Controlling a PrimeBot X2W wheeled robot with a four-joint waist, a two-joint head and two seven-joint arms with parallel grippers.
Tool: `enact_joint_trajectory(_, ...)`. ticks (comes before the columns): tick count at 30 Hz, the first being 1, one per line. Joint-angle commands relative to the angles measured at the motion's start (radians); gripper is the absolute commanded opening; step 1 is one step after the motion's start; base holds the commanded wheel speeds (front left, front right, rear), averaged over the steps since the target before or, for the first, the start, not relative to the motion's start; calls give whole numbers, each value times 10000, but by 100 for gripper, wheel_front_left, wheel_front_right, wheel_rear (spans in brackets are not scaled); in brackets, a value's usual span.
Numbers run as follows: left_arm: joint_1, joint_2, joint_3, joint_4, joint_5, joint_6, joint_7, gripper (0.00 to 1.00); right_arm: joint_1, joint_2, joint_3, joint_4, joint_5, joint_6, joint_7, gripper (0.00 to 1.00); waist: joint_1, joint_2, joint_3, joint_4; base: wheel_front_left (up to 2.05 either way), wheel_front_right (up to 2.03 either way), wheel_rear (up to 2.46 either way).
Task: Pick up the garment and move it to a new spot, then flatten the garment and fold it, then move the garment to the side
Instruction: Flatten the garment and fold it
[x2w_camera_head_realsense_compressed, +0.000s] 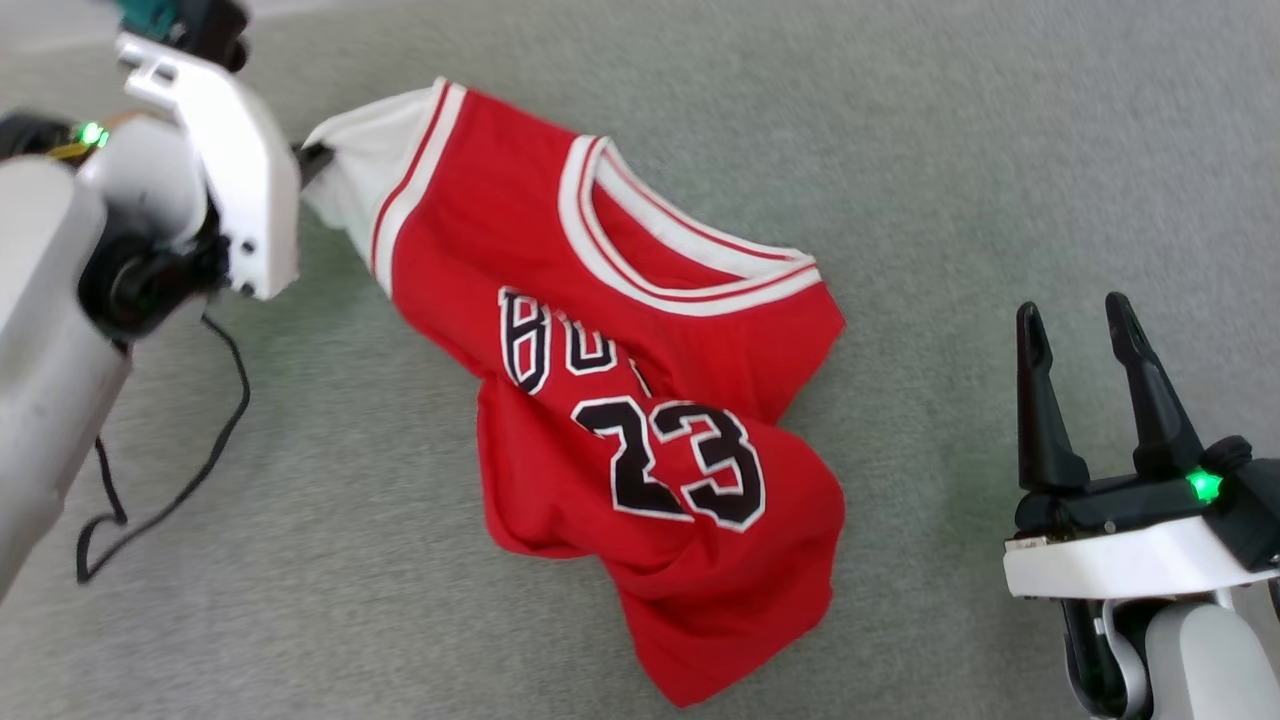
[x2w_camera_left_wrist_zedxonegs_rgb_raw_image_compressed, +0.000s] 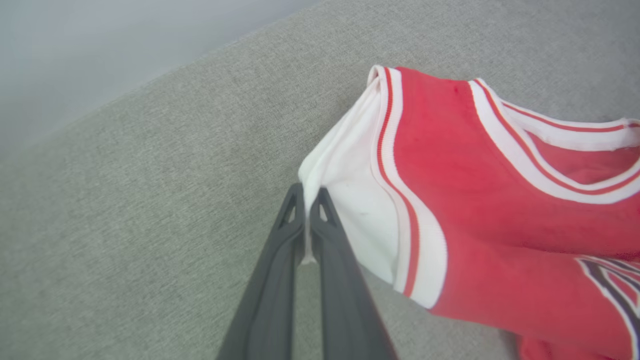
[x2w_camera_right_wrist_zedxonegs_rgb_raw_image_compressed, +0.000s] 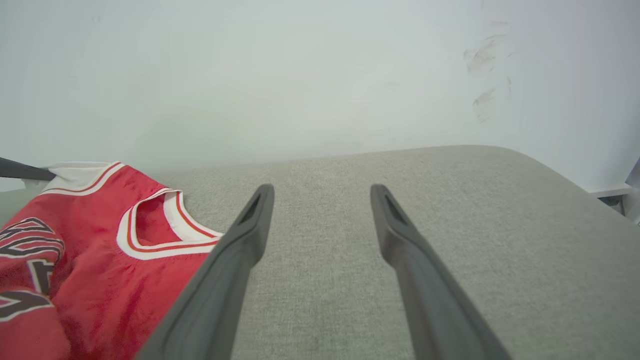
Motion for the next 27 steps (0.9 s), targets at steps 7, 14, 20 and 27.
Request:
enact_joint_trajectory(7,1863,604,603,170,-554,294,-1705,0,467,16,-66,158,-295,-3,-19,100,-1,0,-1411,1326,0,0,0)
enact_joint_trajectory(14,3888,1164,606,-577,-735,821,-2782,0,812,13,-24,244,-415,-3,-19,100,-1,0,-2089,2067,0,0,0)
enact_joint_trajectory(20,5357,1088,382,-1397,-585,1397,-3653,33,933,13,73,336,-447,-3,-19,100,-1,0,-2417,2378,0,0,0)
enact_joint_trajectory(27,6090,515,614,-2179,447,1986,-6706,100,1174,14,0,386,-469,-3,-19,100,-1,0,-2878,2633,0,0,0)
